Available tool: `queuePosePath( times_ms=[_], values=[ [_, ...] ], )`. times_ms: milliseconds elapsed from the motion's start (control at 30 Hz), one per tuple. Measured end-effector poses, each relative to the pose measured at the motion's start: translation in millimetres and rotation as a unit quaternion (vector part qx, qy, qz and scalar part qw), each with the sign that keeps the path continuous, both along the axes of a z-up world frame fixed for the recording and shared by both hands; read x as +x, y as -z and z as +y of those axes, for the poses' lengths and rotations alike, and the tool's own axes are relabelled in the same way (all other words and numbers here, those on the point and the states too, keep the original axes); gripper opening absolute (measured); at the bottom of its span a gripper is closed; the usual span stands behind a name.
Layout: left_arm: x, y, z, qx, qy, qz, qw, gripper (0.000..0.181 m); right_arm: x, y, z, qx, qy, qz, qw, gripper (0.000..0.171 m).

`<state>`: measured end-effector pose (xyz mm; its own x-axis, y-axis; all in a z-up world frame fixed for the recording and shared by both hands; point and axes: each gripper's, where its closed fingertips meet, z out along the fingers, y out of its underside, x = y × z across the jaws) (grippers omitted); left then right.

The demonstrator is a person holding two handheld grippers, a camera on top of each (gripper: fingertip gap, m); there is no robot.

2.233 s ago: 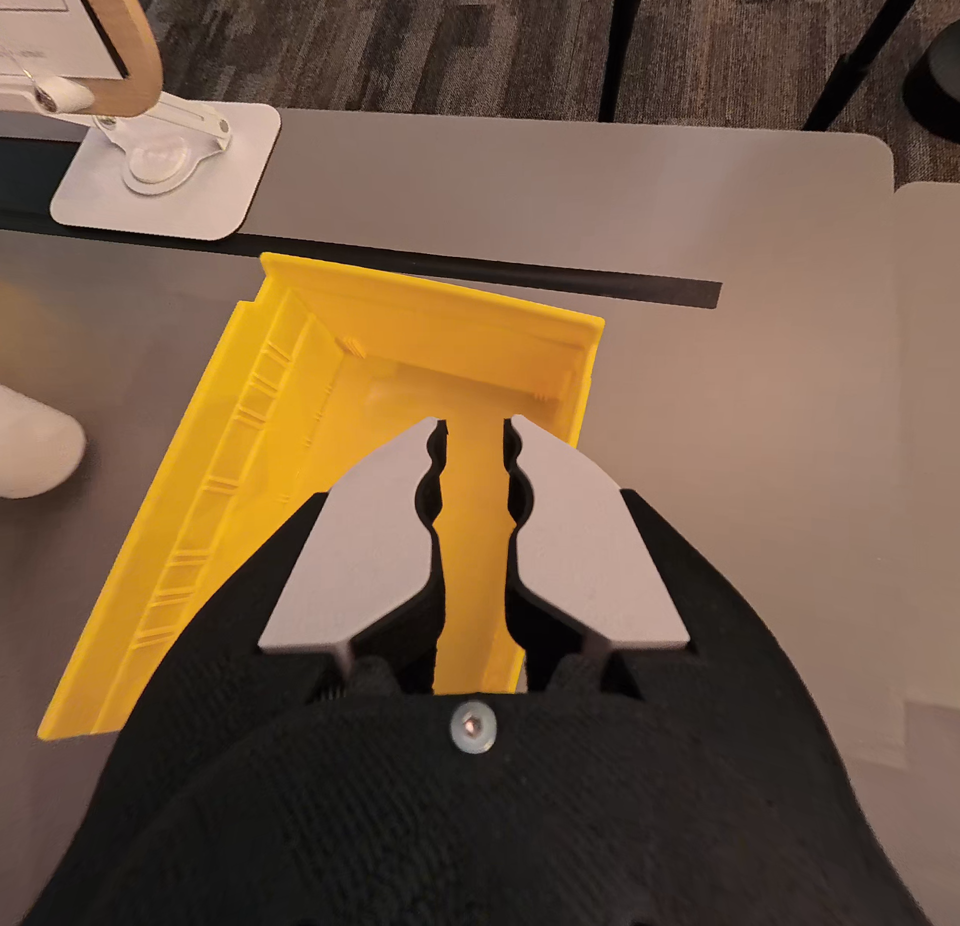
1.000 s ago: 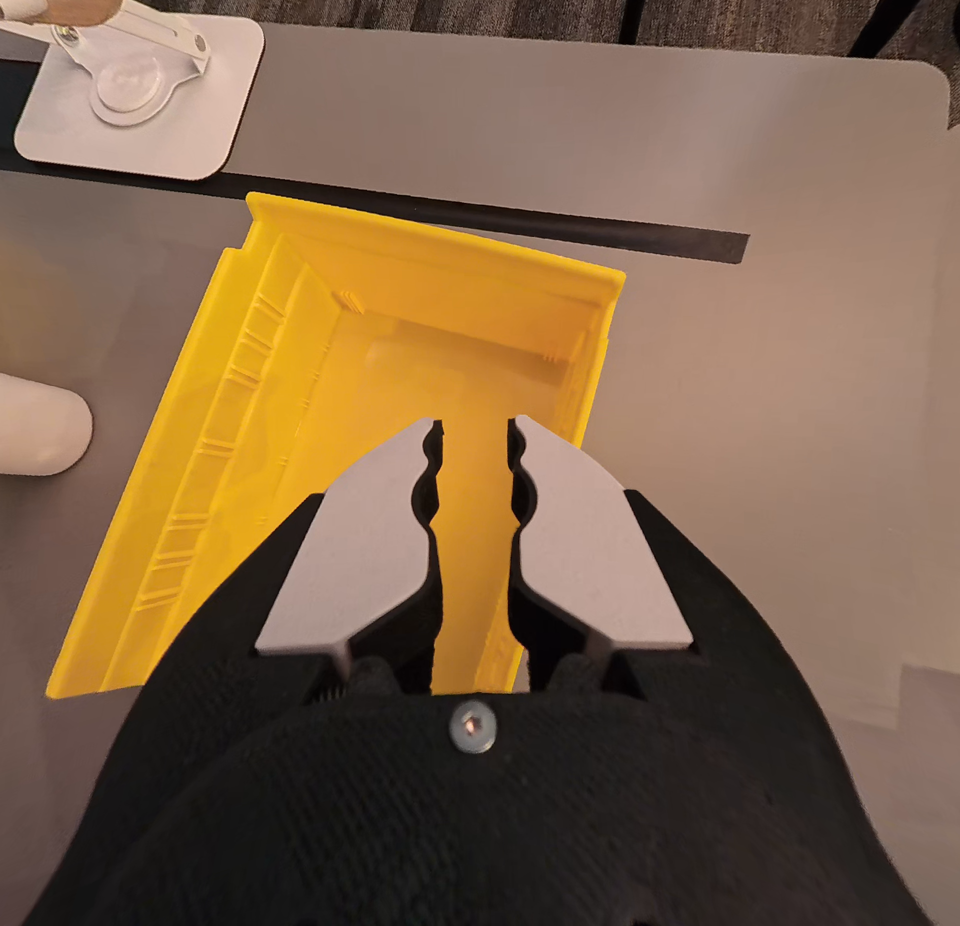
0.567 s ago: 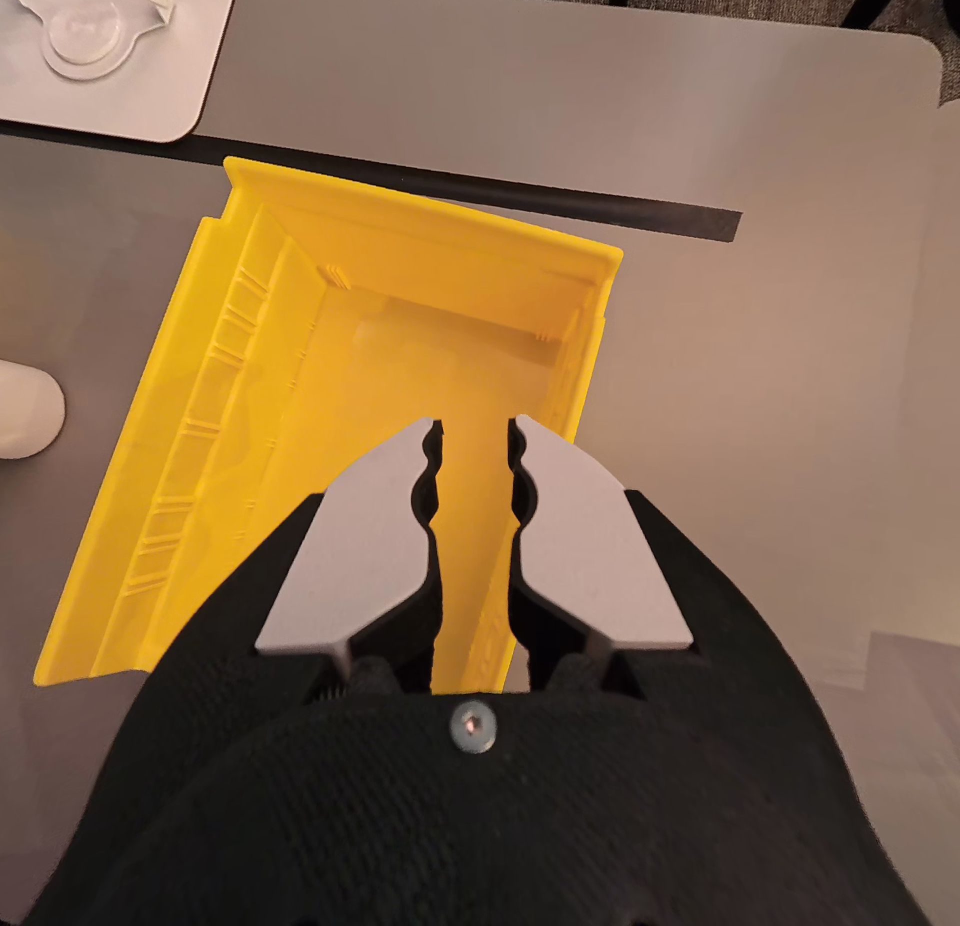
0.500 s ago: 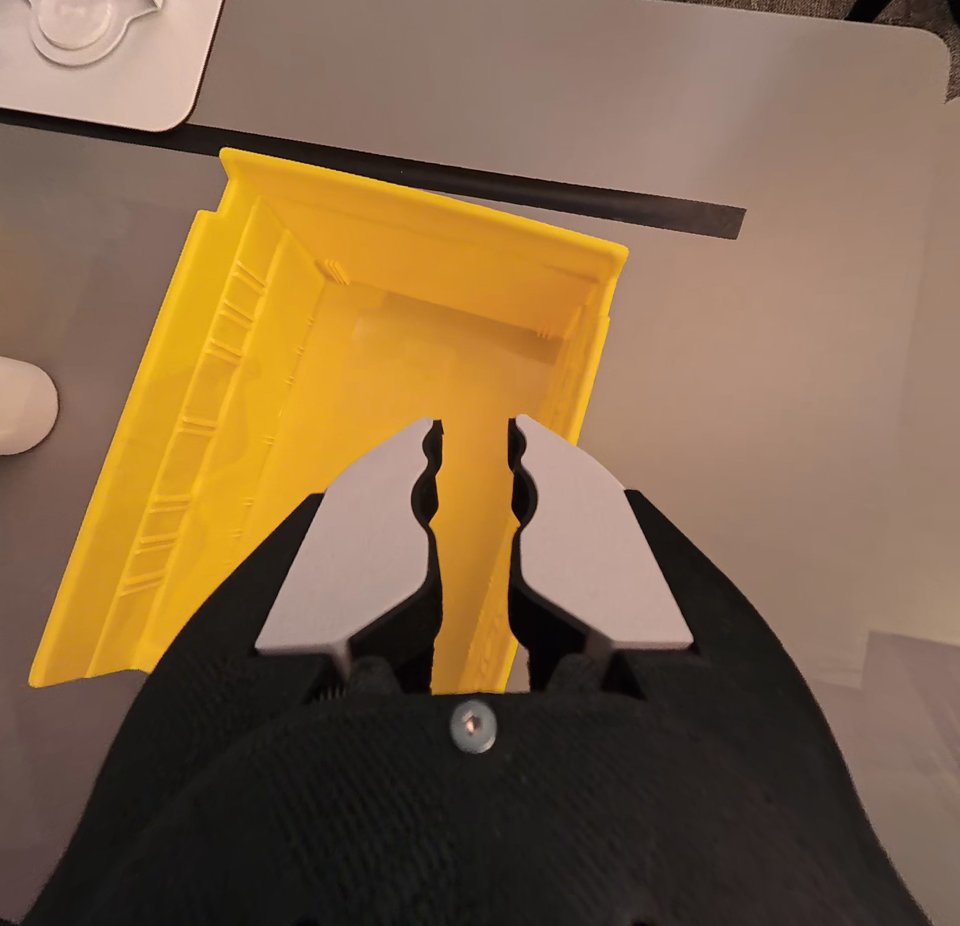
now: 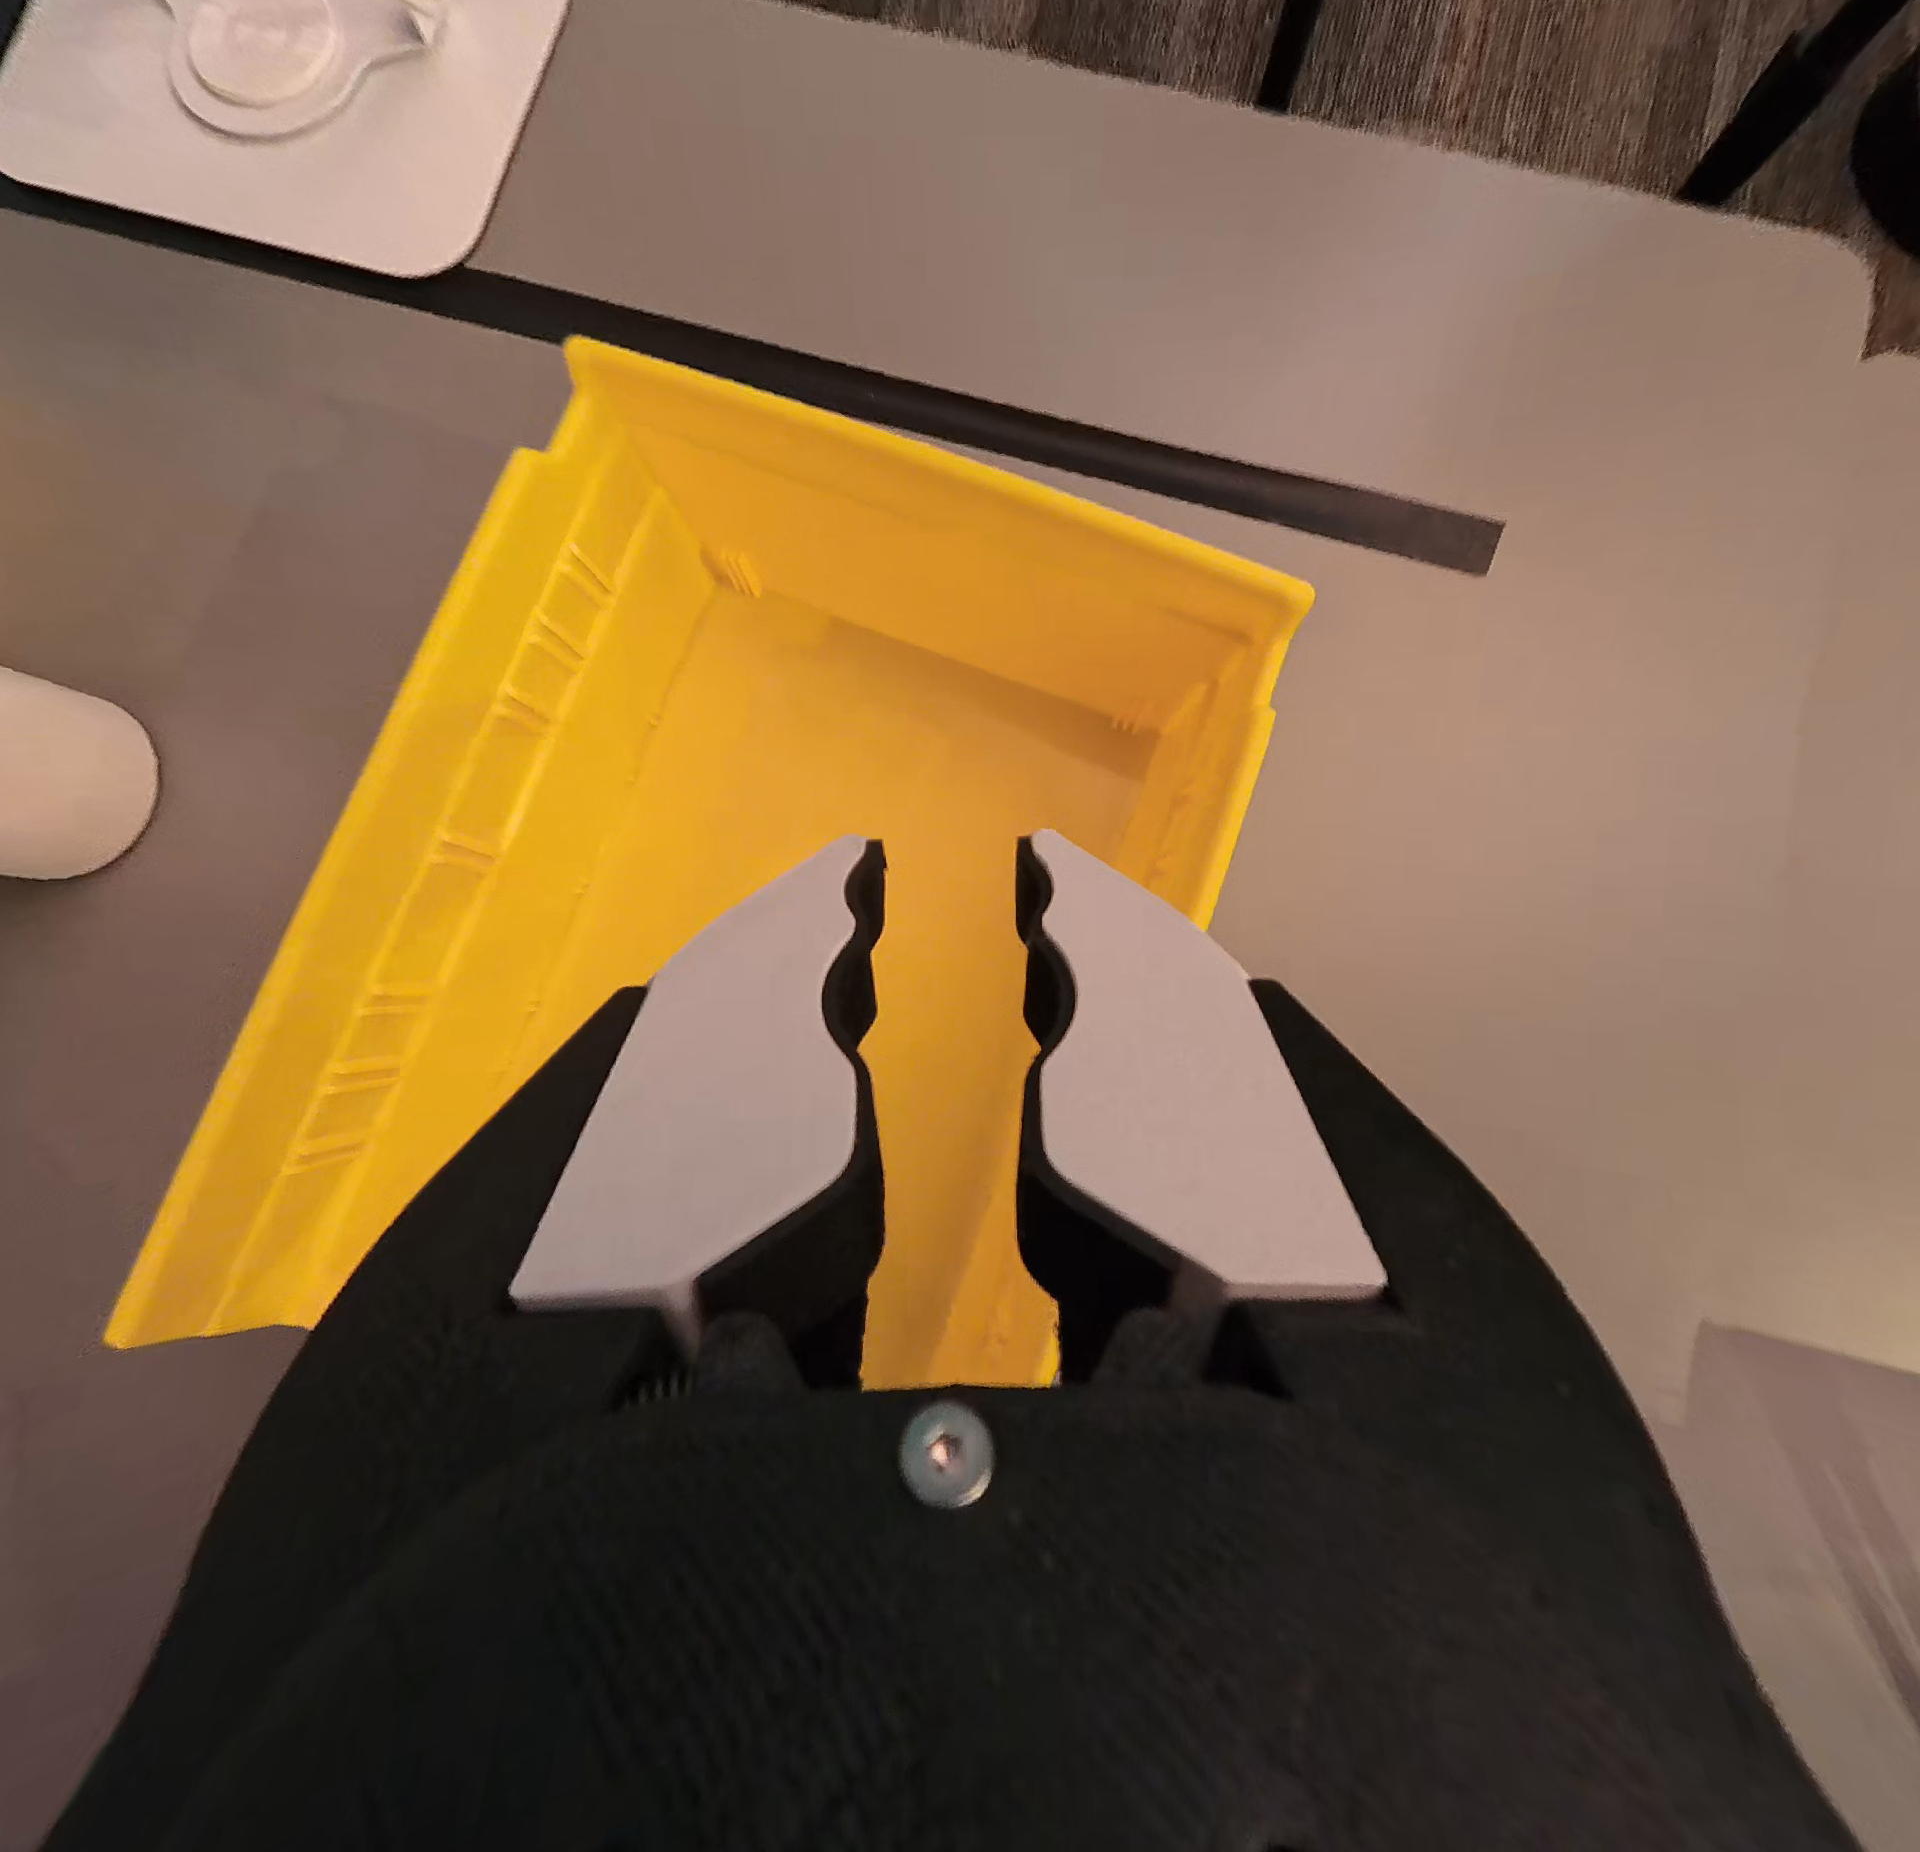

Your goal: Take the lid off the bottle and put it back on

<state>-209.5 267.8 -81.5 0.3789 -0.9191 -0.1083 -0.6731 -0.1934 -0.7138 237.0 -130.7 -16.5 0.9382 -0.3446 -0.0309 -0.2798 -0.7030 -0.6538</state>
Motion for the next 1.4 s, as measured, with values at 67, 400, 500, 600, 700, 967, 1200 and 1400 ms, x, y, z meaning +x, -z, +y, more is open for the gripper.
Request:
queuePosePath(
  times_ms=[67, 400, 500, 600, 700, 967, 1200, 1400],
  values=[
    [3, -47, -21, 0.003, 0.033, -0.053, 0.998, 0.067, -7, -11, 3, 0.015, -0.008, -0.014, 1.000, 0.025],
    [107, -139, -221, 0.018, 0.308, -0.028, 0.951, 0.067, -55, -41, 31, 0.053, -0.081, -0.058, 0.994, 0.025],
    [130, -124, -237, 0.002, 0.321, 0.015, 0.947, 0.067, -54, -30, 33, 0.020, -0.081, -0.067, 0.994, 0.025],
    [138, -116, -236, -0.006, 0.316, 0.047, 0.948, 0.067, -54, -24, 34, 0.007, -0.084, -0.065, 0.994, 0.025],
    [144, -115, -238, -0.018, 0.318, 0.056, 0.946, 0.067, -55, -23, 36, 0.004, -0.087, -0.062, 0.994, 0.025],
    [143, -110, -237, 0.000, 0.322, 0.088, 0.943, 0.067, -69, -30, 46, 0.010, -0.106, -0.082, 0.991, 0.025],
    [145, -102, -231, 0.028, 0.304, 0.070, 0.950, 0.095, -239, -122, 115, 0.355, -0.354, -0.011, 0.865, 0.050],
    [136, -102, -228, 0.006, 0.246, -0.094, 0.965, 0.114, -289, -99, 139, 0.360, -0.411, 0.002, 0.837, 0.071]
  ],
)
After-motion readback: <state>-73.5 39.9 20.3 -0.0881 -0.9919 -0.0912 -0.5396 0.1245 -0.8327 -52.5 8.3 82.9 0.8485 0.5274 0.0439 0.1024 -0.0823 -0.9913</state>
